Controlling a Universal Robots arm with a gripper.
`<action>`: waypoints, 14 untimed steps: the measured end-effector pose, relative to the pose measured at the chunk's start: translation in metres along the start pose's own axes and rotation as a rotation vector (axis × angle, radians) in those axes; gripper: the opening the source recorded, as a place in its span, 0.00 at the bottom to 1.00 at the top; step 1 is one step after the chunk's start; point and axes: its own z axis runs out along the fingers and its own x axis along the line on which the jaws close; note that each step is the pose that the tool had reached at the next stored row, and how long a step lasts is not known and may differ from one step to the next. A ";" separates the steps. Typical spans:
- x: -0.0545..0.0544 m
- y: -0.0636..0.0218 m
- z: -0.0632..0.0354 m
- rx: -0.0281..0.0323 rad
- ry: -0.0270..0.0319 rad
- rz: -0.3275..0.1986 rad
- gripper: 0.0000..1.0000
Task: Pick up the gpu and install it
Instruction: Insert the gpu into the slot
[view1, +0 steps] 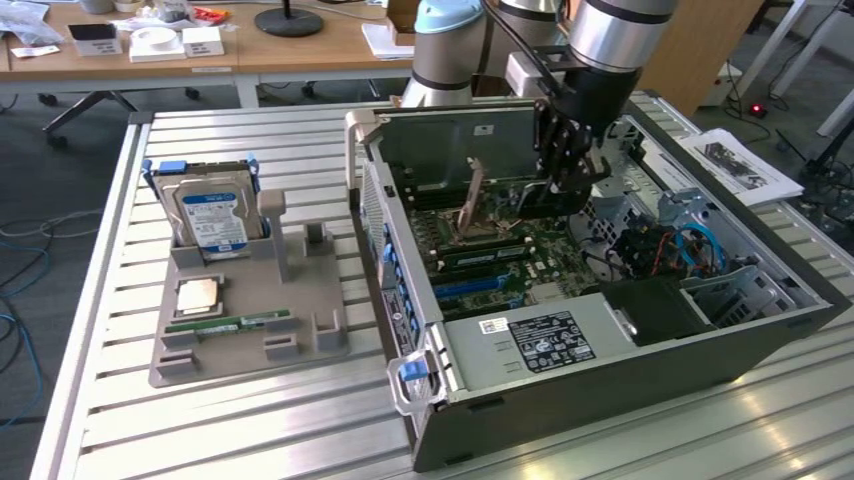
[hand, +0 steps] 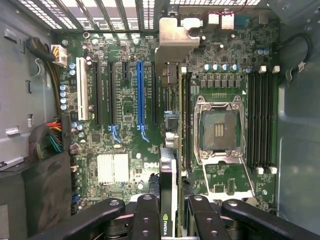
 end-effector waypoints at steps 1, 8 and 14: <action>0.000 0.0000 0.0008 -0.0001 0.0003 0.000 0.27; 0.000 0.0001 0.0078 -0.0001 0.0004 0.000 0.27; 0.000 0.0001 0.0086 -0.0001 0.0004 0.000 0.27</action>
